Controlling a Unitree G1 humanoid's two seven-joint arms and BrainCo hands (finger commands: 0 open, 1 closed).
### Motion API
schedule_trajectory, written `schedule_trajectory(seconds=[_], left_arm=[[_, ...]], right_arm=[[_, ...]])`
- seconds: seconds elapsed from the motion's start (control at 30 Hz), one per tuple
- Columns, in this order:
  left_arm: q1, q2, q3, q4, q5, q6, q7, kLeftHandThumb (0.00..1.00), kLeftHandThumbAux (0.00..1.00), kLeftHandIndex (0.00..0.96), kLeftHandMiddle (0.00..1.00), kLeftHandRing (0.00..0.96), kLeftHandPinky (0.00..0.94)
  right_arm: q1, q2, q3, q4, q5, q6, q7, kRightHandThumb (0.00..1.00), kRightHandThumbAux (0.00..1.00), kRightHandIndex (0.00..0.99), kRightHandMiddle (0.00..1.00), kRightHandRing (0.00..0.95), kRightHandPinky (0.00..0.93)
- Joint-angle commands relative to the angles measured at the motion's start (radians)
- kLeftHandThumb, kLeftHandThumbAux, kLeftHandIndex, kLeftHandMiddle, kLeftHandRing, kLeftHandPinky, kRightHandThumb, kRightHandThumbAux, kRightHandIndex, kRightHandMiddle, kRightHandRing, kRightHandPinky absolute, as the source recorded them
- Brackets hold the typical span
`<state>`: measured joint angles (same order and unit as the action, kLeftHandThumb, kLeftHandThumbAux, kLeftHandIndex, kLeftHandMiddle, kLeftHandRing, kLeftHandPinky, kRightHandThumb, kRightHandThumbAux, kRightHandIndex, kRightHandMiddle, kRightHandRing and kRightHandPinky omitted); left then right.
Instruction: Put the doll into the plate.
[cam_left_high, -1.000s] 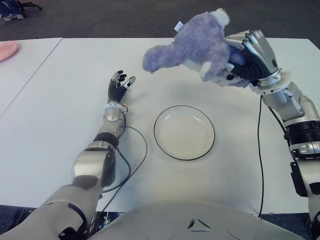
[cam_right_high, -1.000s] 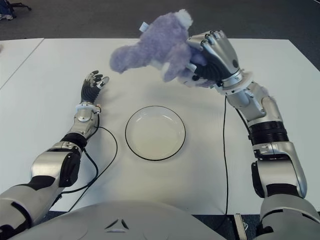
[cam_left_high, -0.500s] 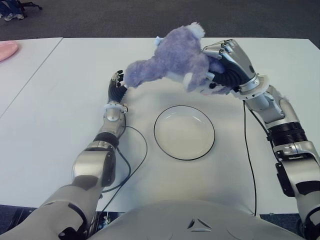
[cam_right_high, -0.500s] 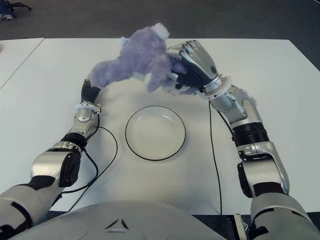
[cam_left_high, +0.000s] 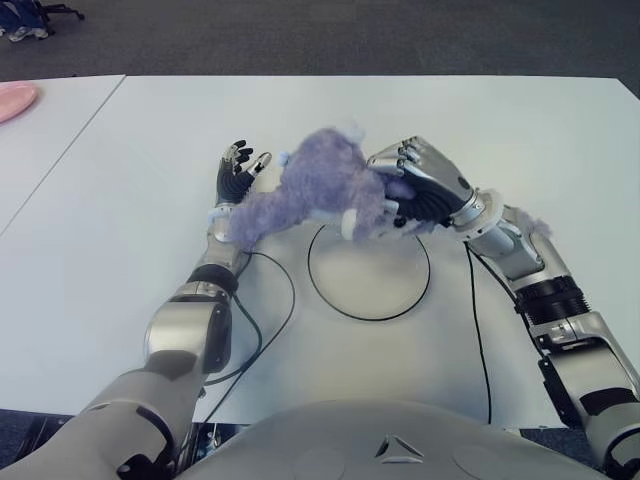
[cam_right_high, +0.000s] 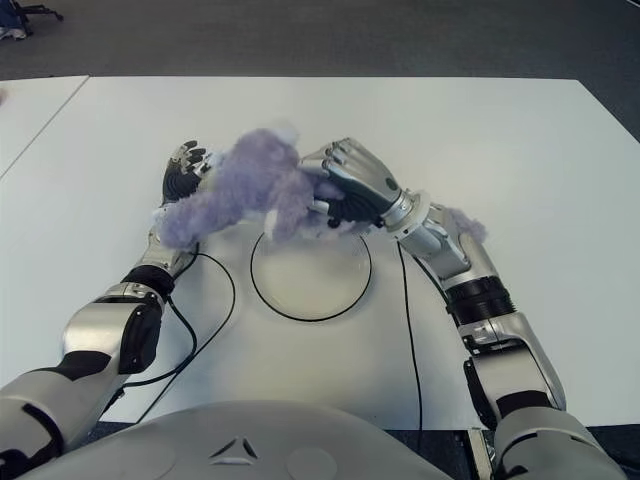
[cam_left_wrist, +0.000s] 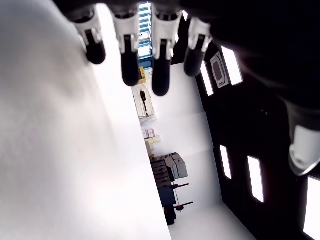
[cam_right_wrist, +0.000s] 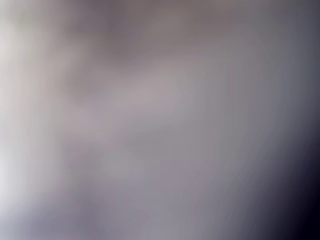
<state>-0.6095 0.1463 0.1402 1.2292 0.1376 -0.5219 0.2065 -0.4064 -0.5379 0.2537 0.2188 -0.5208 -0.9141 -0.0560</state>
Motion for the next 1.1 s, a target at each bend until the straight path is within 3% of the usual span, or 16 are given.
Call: schedule_trajectory(seconds=[0.03,0.23,0.43,0.73,0.83,1.1], left_arm=[[0.169,-0.069,-0.015,0.128,0.016,0.122,0.011,0.000,0.494,0.169,0.236,0.174,0.000],[0.170,-0.070,-0.016,0.128,0.016,0.125,0.009,0.000,0.483,0.164,0.236,0.181,0.005],[0.171,-0.074,-0.016,0.127,0.015,0.126,0.015,0.000,0.481,0.174,0.240,0.187,0.015],[0.168,-0.074,-0.018,0.128,0.017,0.131,0.022,0.000,0.500,0.197,0.256,0.197,0.026],[0.167,-0.074,-0.016,0.128,0.015,0.129,0.019,0.000,0.509,0.196,0.257,0.198,0.026],[0.167,-0.074,-0.014,0.128,0.014,0.126,0.013,0.000,0.508,0.187,0.250,0.193,0.026]], right_arm=[[0.016,0.011,-0.006,-0.030,0.023,0.014,0.038,0.700,0.722,0.438,0.876,0.874,0.863],[0.046,0.010,-0.006,-0.062,0.028,0.027,0.077,0.699,0.722,0.438,0.873,0.873,0.860],[0.115,0.000,-0.006,-0.106,0.015,0.028,0.101,0.699,0.722,0.438,0.872,0.873,0.865],[0.231,-0.029,-0.047,-0.114,-0.042,-0.023,0.062,0.699,0.721,0.439,0.880,0.882,0.879],[0.260,-0.050,-0.056,-0.142,-0.039,0.002,0.093,0.700,0.721,0.439,0.882,0.881,0.876],[0.269,-0.075,-0.060,-0.160,-0.067,0.023,0.122,0.699,0.722,0.439,0.876,0.878,0.870]])
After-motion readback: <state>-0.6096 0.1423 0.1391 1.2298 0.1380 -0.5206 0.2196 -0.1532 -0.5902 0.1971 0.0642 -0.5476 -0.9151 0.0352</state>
